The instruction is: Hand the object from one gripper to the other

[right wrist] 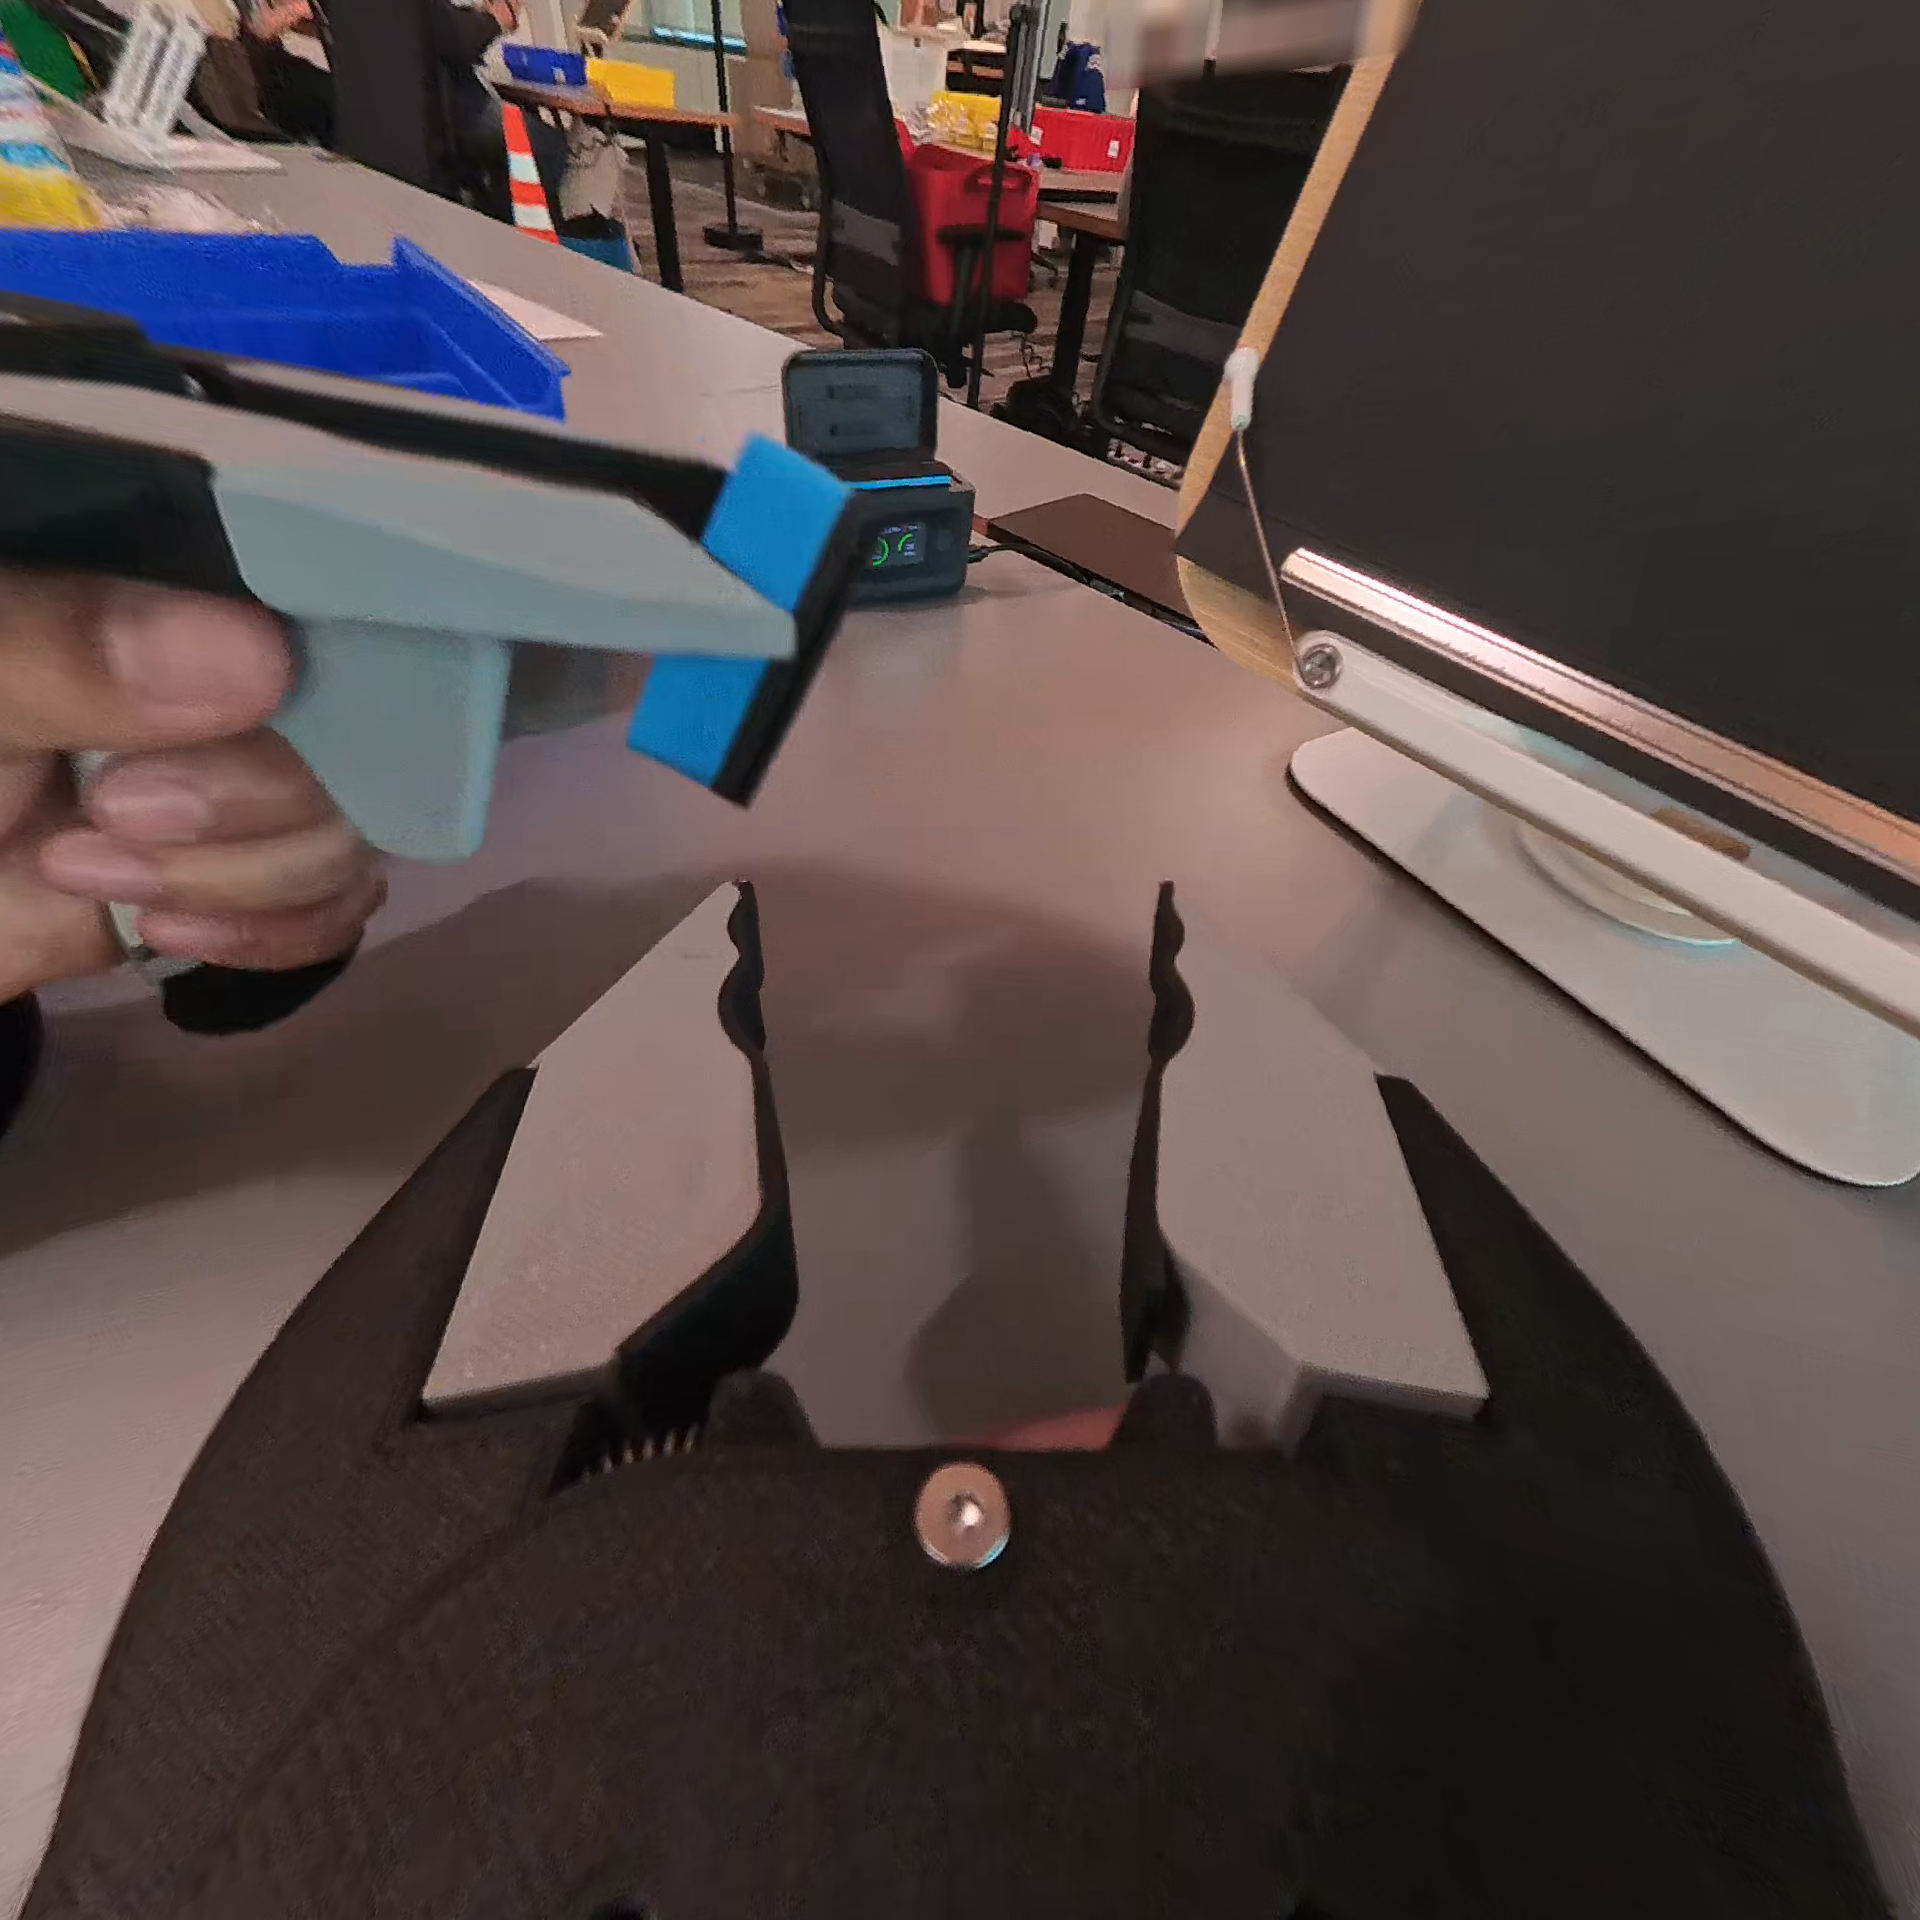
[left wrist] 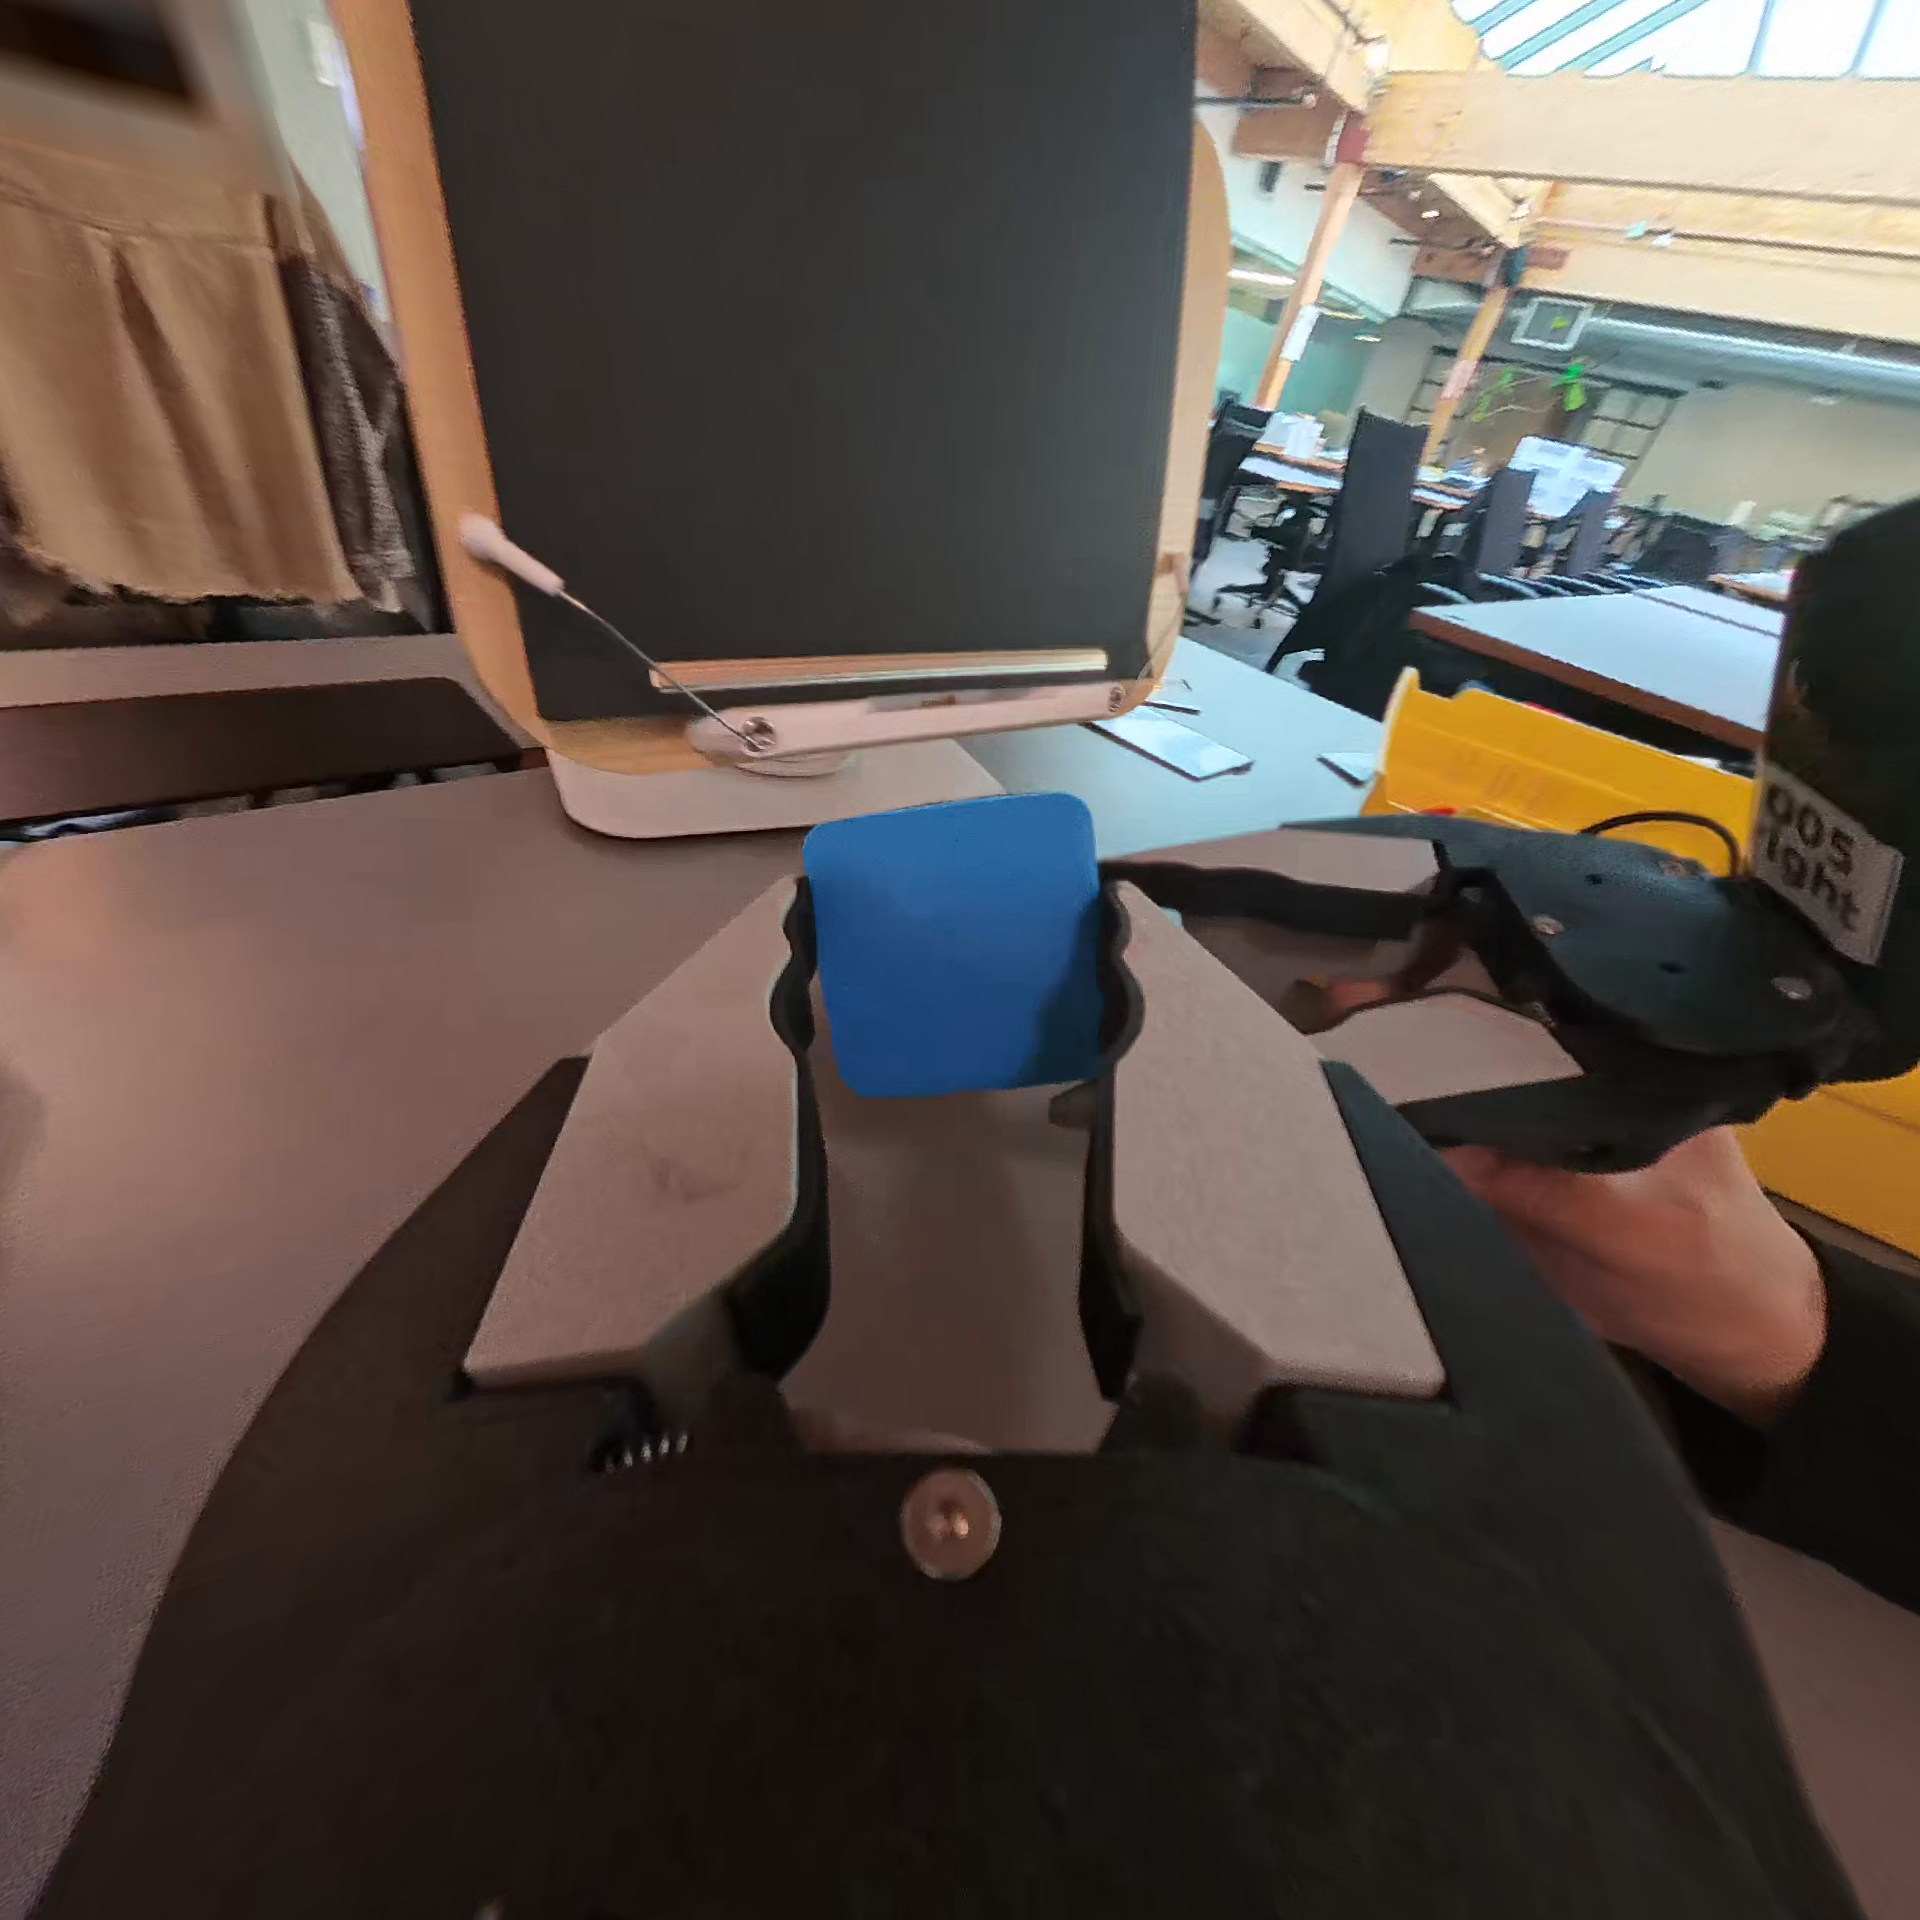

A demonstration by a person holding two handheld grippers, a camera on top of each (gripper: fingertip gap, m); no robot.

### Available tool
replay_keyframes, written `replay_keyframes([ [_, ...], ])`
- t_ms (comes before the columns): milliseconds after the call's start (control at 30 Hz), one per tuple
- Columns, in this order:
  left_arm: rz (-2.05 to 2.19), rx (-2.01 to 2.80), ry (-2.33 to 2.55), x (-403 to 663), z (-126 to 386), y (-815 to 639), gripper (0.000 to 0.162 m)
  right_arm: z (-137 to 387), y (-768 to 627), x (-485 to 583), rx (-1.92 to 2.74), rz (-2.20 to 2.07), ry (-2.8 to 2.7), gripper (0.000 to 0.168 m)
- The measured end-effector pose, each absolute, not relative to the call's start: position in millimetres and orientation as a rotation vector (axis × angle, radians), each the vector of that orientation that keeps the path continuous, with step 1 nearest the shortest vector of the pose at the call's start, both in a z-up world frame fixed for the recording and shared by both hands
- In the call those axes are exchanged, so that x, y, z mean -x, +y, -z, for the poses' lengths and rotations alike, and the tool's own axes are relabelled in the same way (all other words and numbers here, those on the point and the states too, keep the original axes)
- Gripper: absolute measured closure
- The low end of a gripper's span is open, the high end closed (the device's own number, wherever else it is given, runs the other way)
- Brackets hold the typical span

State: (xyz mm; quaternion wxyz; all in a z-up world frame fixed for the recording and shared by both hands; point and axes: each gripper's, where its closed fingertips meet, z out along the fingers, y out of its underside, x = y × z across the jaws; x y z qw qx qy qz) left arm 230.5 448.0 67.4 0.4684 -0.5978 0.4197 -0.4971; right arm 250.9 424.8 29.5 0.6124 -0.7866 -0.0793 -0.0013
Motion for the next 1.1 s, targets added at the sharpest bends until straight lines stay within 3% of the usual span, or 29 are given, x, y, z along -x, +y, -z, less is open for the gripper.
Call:
replay_keyframes([
  [533, 1.539, 1.529, 0.871, -233, -65, 454, 0.11, -30, 453, -229, 1.791, 0.043, -0.3, 0.088],
  [833, 1.622, 1.575, 0.798, -236, -59, 448, 0.11, -45, 449, -217, 1.7, 0.113, -0.364, 0.123],
  [900, 1.706, 1.575, 0.765, -236, -61, 446, 0.11, -52, 449, -220, 1.659, 0.164, -0.341, 0.117],
  [1100, 1.756, 1.612, 0.753, -238, -58, 445, 0.109, -46, 447, -217, 1.708, 0.08, -0.337, 0.135],
])
